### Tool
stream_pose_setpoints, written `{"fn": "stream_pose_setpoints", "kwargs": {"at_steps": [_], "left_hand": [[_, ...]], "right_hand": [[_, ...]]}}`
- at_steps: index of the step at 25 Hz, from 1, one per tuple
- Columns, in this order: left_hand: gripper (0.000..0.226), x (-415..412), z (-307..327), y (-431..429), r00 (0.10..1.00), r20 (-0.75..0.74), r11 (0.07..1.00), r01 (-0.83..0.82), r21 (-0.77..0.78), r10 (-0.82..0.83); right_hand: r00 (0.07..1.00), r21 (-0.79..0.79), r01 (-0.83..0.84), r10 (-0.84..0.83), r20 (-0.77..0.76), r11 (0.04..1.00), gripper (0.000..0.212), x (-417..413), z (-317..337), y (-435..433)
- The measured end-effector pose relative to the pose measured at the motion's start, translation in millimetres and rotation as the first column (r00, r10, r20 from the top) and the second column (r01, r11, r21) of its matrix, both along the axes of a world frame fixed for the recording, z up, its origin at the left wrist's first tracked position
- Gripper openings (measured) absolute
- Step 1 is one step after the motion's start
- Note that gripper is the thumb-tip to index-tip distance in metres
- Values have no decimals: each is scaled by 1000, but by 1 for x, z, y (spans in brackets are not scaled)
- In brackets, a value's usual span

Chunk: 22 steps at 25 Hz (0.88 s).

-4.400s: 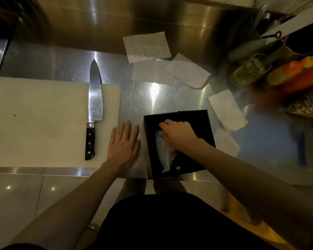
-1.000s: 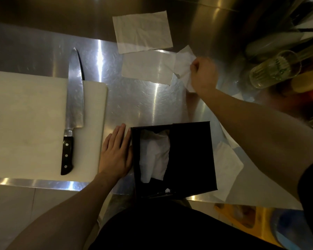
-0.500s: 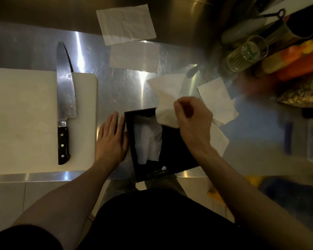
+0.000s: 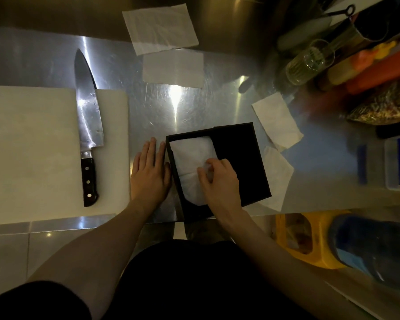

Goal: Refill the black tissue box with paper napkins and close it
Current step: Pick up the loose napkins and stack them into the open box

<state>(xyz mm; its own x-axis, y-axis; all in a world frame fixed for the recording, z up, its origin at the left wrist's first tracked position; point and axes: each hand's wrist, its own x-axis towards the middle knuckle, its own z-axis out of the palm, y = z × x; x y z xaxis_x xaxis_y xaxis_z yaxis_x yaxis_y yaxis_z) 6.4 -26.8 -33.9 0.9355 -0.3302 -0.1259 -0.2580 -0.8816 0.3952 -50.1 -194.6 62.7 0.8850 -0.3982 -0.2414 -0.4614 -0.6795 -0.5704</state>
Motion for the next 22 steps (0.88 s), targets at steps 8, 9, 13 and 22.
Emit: {"fn": "stream_pose_setpoints", "kwargs": {"at_steps": [8,9,13,22], "left_hand": [[57,-2,0,0,1000,-3,1000,-11,-16,11],[57,-2,0,0,1000,0,1000,-12,-16,12],[57,-1,0,-1,1000,12,1000,-9,-14,9],[60,-1,0,2,1000,1,1000,1,15,-1]], "right_hand": [[872,-381,-489,455,-182,785,59,9,-32,12],[851,-361,-525,468,-237,771,63,10,-39,10],[810,-353,-583,491,-321,732,71,11,-56,7],[883,-293,-419,461,91,860,57,23,-17,-7]]}}
